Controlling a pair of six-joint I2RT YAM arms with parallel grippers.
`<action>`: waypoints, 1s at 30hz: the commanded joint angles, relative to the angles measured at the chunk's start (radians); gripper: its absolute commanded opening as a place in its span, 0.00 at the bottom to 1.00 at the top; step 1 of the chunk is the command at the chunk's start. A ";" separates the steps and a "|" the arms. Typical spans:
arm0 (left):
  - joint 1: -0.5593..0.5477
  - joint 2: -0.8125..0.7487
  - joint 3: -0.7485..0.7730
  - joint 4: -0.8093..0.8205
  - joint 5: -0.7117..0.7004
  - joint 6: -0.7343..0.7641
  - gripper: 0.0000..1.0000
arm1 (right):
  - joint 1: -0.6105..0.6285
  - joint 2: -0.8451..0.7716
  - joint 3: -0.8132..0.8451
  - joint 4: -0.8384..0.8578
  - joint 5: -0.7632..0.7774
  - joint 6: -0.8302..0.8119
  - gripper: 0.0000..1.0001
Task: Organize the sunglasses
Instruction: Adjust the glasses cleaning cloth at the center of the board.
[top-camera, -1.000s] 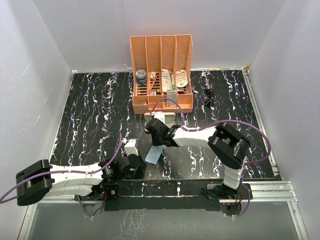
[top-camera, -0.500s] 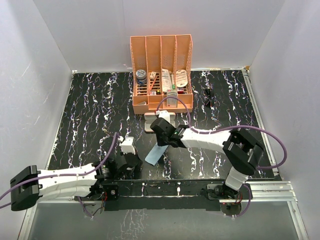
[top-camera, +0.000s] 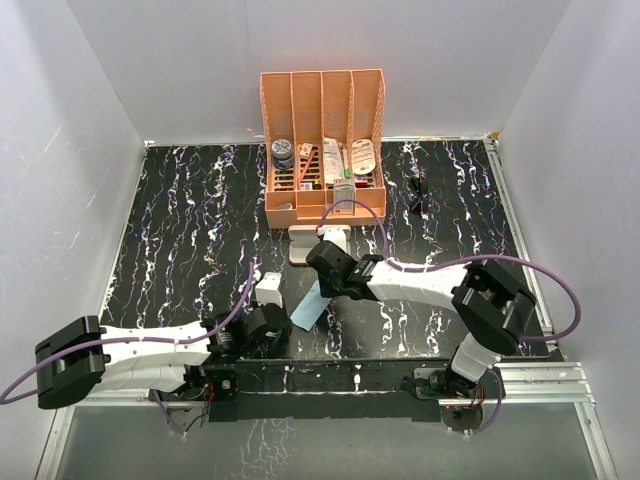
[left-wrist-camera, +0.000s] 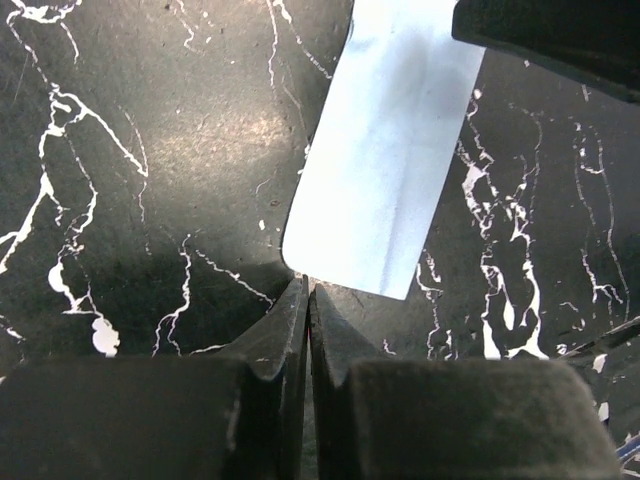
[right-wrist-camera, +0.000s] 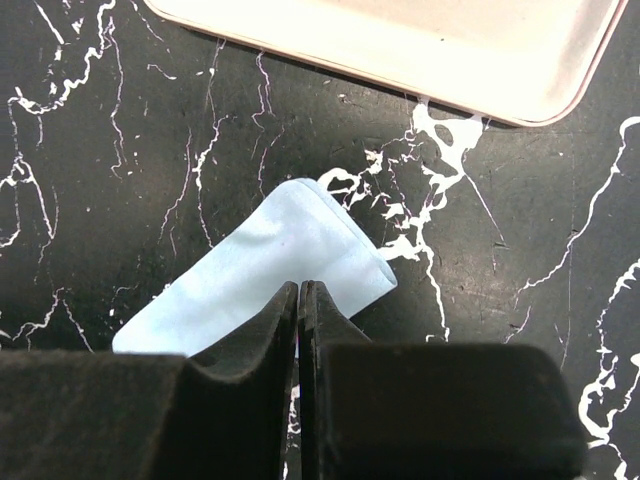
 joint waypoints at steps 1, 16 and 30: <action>-0.004 -0.015 0.045 0.045 -0.022 0.027 0.00 | 0.012 -0.068 -0.007 0.019 0.010 0.020 0.04; -0.005 0.075 0.035 0.155 -0.006 0.034 0.00 | 0.056 -0.100 -0.052 0.018 0.005 0.074 0.03; -0.005 0.172 0.034 0.198 -0.035 0.031 0.00 | 0.090 -0.132 -0.093 0.033 -0.015 0.107 0.03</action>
